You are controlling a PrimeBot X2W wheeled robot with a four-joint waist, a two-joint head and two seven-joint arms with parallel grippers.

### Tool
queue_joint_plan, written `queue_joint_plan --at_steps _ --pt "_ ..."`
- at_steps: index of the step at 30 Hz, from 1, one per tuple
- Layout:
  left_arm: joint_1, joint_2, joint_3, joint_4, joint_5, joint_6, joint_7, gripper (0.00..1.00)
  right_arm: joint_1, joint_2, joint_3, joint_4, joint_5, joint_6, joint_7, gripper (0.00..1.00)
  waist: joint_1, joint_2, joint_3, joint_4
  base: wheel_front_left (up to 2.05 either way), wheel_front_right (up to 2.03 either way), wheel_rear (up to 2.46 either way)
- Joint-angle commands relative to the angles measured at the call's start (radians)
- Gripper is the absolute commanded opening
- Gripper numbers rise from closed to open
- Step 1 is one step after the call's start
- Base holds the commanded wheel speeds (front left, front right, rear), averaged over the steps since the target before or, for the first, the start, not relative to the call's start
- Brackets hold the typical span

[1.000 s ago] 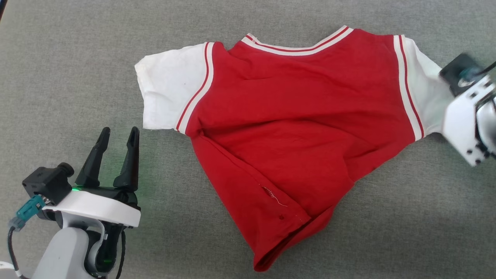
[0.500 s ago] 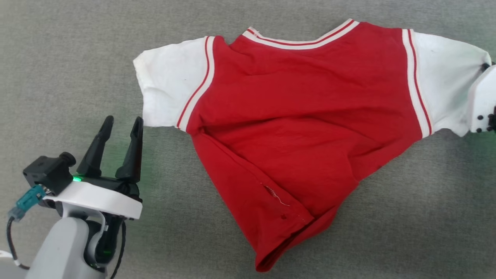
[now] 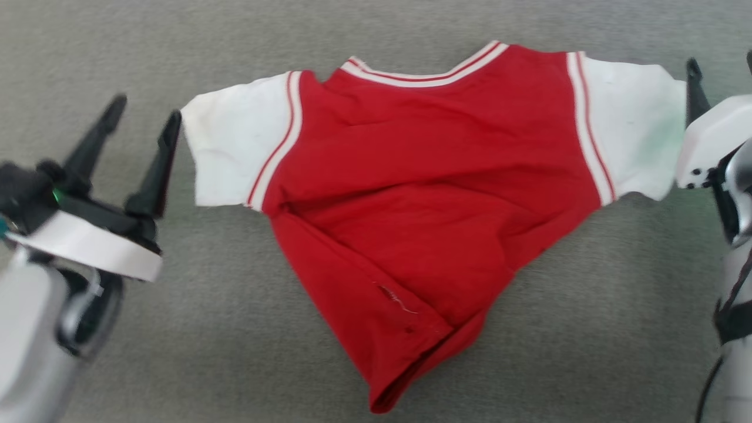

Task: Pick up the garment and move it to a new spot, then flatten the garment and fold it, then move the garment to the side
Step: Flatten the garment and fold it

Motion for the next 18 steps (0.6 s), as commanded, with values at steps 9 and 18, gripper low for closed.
queue_joint_plan --at_steps 9,18 --pt "-0.255 0.301 -0.338 0.016 -0.184 0.001 0.074 1.00 0.165 0.100 0.086 -0.238 0.086 -0.002 -0.212 1.00 0.0000 -0.0001 0.012 -0.134 0.00 0.00 0.00" --pt "-0.532 0.495 -0.747 0.078 -0.492 0.001 0.376 1.00 0.314 0.119 0.165 -0.387 0.128 -0.002 -0.230 1.00 0.0000 -0.0001 0.068 -0.243 0.00 0.00 0.00"
